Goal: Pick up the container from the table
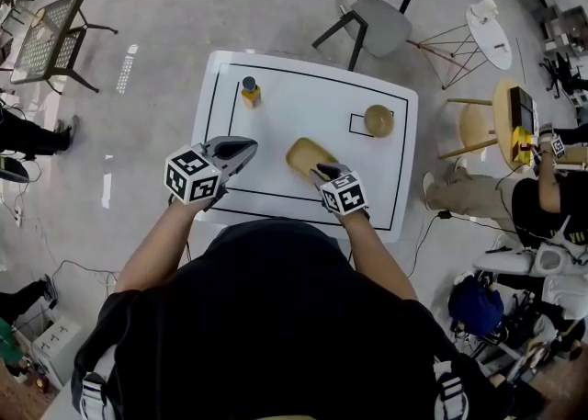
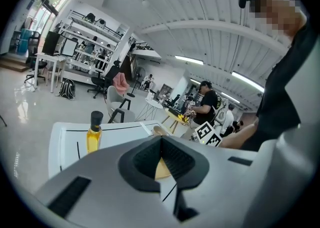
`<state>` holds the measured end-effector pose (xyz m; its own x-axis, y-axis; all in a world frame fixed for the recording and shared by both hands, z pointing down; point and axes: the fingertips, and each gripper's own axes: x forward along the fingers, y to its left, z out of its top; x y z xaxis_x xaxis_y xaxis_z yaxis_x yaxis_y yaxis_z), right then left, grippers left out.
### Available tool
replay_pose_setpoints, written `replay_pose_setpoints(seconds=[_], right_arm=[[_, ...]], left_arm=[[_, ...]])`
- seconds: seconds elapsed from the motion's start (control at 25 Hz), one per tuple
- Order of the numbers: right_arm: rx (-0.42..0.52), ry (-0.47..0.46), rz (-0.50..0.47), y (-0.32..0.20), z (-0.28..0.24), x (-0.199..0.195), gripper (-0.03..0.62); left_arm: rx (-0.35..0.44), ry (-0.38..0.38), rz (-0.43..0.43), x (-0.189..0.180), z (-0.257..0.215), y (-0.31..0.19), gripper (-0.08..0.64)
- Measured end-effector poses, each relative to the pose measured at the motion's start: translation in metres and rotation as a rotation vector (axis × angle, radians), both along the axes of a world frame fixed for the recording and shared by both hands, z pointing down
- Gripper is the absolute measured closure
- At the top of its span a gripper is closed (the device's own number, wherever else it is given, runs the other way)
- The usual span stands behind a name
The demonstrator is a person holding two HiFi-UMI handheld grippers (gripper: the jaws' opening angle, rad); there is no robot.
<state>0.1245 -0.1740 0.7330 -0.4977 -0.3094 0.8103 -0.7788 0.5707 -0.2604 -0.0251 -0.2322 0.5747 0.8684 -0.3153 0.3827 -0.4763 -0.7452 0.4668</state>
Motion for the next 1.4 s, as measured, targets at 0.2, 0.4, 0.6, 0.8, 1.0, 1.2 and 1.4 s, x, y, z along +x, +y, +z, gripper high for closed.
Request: replay_pose_setpoints(seconds=[0.2,0.4,0.6,0.8,1.0,1.2,1.4], right_arm=[[-0.032,0.011,-0.028,0.006,0.013,-0.008,0.479],[-0.058,0.022,-0.057,0.009,0.025,-0.011,0.474],[-0.092,0.038,-0.088,0.017,0.041,-0.015,0.459],[-0.113,0.050,-0.120,0.022,0.053,-0.021,0.451],[-0.139,0.060,-0.135,0.024,0.062,-0.025,0.449],[-0.151,0.085,-0.156,0.026,0.071,-0.023,0.449],[-0.161,0.107,-0.177,0.026,0.080,-0.022,0.449]], left_arm=[[-0.012,0.001,0.010,0.003,0.005,-0.005,0.554],[-0.026,-0.003,0.012,0.005,0.011,-0.009,0.554],[-0.040,-0.004,0.023,0.011,0.016,-0.010,0.554],[-0.057,-0.006,0.016,0.011,0.023,-0.011,0.554],[-0.076,-0.013,0.014,0.010,0.031,-0.010,0.554],[-0.091,-0.007,0.017,0.014,0.035,-0.008,0.554],[-0.097,-0.010,0.016,0.014,0.039,-0.010,0.554]])
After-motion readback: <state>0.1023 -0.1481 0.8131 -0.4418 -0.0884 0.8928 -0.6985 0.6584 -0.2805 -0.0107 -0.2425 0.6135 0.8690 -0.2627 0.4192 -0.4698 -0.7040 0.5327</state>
